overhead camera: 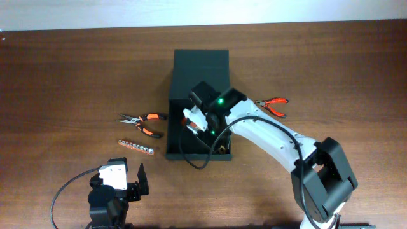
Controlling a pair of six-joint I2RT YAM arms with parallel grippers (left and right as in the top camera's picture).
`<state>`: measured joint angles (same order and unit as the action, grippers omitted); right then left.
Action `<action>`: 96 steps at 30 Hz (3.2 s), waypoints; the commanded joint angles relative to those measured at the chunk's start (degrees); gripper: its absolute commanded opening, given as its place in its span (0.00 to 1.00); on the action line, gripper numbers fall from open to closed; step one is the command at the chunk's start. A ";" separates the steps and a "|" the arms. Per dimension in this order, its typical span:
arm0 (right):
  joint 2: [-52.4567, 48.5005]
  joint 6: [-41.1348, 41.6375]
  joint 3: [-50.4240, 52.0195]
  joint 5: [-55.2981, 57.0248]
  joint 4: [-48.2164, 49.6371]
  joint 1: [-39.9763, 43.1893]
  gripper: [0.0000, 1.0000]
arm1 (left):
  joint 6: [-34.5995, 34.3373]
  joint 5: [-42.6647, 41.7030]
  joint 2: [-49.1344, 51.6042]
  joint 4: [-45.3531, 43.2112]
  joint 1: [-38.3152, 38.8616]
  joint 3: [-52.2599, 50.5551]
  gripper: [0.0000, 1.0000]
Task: Pack container
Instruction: 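Carry the screwdriver with the right gripper and drop it into the box, then move the right gripper to the red-handled pliers and grasp them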
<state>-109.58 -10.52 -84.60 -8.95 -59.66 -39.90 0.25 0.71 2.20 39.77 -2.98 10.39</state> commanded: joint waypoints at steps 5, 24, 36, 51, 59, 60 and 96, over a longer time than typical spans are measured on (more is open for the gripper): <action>0.11 -0.11 5.81 -0.33 4.50 -0.22 0.26 | 0.87 0.17 -0.46 -0.11 0.09 -0.24 0.99; 3.13 0.52 -3.69 -0.22 1.20 -0.15 0.67 | 0.87 0.17 -0.46 -0.11 0.09 -0.24 0.99; 10.49 1.14 -16.41 29.38 -8.11 11.56 0.99 | 0.87 0.17 -0.46 -0.11 0.09 -0.24 0.99; 6.47 -18.73 -15.63 -2.40 -9.55 39.58 0.99 | 0.87 0.17 -0.46 -0.11 0.09 -0.24 0.99; -2.78 -19.21 -15.63 -0.50 -8.79 38.66 0.99 | 0.87 0.17 -0.46 -0.11 0.09 -0.24 0.99; -3.91 -19.02 -15.63 -0.50 -8.79 38.66 0.99 | 0.87 0.17 -0.46 -0.11 0.09 -0.24 0.99; -14.53 -10.12 -5.46 5.14 -0.57 34.67 0.79 | 0.87 0.17 -0.46 -0.11 0.09 -0.24 0.99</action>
<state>-123.44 -21.78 -91.37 -4.32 -60.86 -4.93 0.25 0.71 2.20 39.77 -2.98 10.39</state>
